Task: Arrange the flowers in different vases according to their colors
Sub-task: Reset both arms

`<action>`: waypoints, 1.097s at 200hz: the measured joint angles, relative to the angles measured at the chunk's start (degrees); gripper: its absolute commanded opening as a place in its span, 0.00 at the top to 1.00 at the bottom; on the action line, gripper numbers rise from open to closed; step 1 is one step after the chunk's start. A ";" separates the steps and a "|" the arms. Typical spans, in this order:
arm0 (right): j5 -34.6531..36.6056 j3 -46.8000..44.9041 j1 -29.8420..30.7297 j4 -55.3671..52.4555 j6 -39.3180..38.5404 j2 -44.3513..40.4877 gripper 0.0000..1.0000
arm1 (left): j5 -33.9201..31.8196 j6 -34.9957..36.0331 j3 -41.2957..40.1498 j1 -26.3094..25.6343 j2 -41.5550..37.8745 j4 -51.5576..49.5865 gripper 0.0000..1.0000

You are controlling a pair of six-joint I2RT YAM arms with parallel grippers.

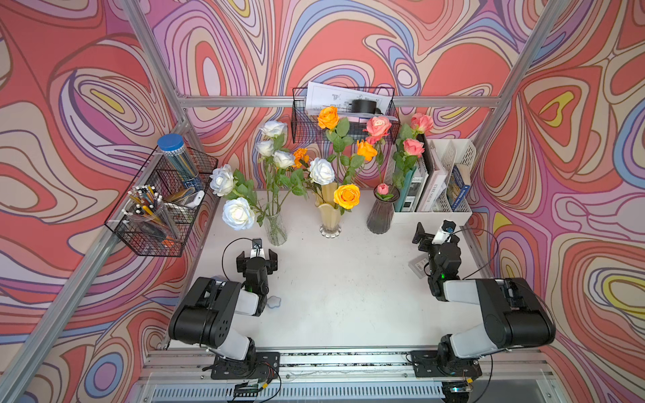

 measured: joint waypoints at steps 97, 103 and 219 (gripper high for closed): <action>-1.55 3.67 -0.04 3.45 1.36 8.85 0.02 | 3.82 -0.96 3.17 1.81 -0.33 -3.58 0.02; -2.08 4.31 -0.04 1.18 1.90 6.60 0.02 | 3.85 -0.96 3.17 1.81 -0.33 -3.58 0.02; -1.03 -1.46 2.34 -5.99 -2.49 7.45 0.02 | 3.82 -1.11 3.17 1.81 -0.33 -3.63 0.02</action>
